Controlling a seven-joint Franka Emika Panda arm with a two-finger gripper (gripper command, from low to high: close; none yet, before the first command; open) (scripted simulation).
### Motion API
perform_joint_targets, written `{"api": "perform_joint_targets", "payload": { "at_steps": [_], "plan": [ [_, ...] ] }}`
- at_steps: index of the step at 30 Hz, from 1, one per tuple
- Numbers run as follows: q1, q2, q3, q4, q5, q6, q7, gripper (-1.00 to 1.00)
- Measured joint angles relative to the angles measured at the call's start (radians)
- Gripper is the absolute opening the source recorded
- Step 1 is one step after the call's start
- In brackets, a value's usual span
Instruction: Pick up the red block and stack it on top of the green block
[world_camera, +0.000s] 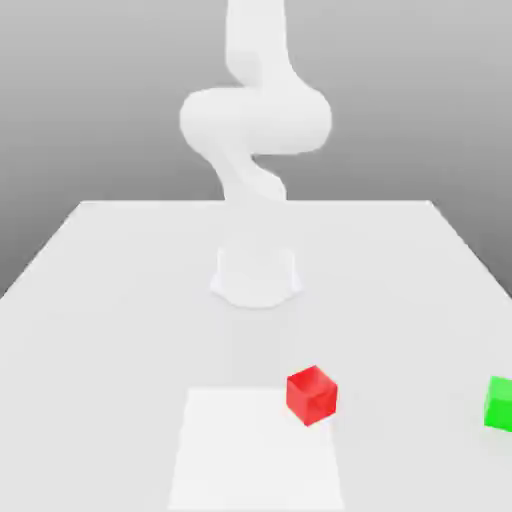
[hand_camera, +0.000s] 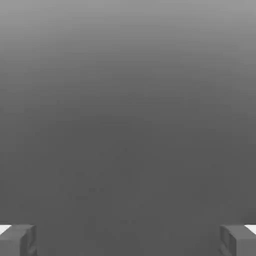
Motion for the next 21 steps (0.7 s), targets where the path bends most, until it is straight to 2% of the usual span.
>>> {"api": "perform_joint_targets", "payload": {
  "at_steps": [17,21],
  "plan": [
    [0.174,0.619,0.011,-0.486,0.004,0.435,-0.295,0.0],
    [0.182,0.788,0.015,-0.5,-0.005,0.57,-0.309,0.0]
  ]
}}
